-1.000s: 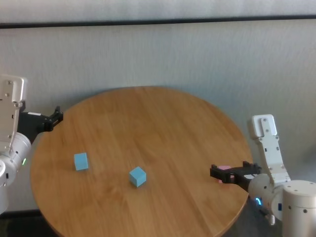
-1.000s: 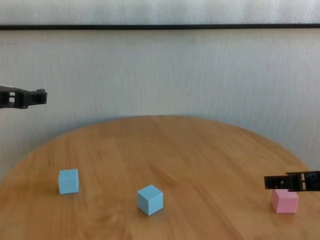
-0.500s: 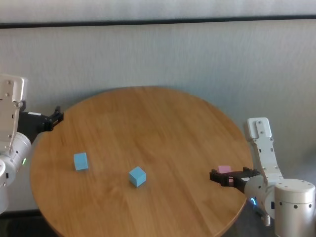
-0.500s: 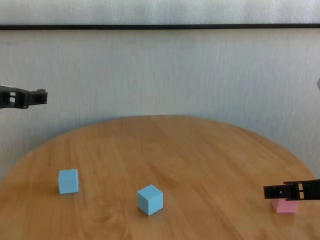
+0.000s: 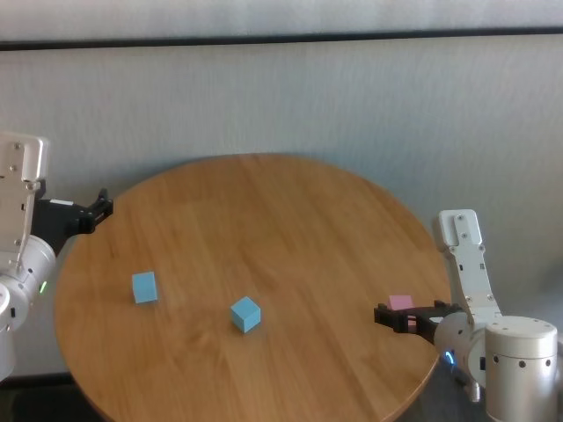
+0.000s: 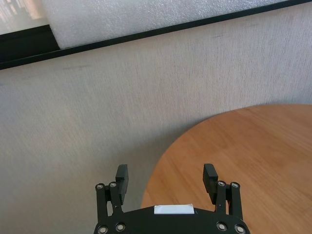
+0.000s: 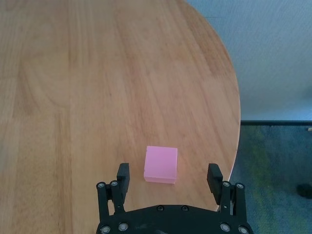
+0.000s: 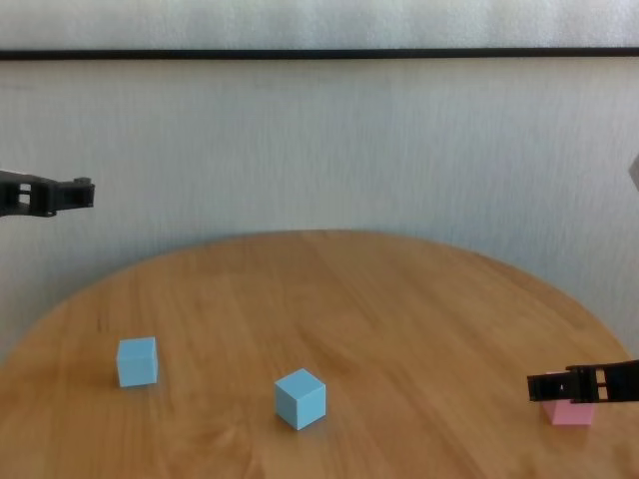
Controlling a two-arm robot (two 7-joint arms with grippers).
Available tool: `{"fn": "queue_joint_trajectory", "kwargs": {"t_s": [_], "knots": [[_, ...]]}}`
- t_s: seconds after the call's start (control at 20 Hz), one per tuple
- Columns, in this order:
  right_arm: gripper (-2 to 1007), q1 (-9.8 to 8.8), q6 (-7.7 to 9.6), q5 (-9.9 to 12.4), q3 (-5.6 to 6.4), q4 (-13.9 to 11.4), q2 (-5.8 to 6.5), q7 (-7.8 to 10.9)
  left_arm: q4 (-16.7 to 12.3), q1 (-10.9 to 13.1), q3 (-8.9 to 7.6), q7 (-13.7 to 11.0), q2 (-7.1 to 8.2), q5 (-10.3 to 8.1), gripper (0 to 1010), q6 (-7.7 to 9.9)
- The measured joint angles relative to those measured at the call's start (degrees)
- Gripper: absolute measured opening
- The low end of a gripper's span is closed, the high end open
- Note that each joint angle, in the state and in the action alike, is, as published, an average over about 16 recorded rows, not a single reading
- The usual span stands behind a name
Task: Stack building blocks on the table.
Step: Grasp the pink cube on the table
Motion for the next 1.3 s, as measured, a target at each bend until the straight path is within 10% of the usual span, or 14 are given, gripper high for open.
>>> {"fn": "queue_joint_trajectory", "kwargs": {"t_s": [1.3], "knots": [[847,0.62,1.04,-1.2,0.13,0.8,-0.66,0.48,0.0,0.0,0.00,0.0,0.00,0.00,1003,0.00]]}}
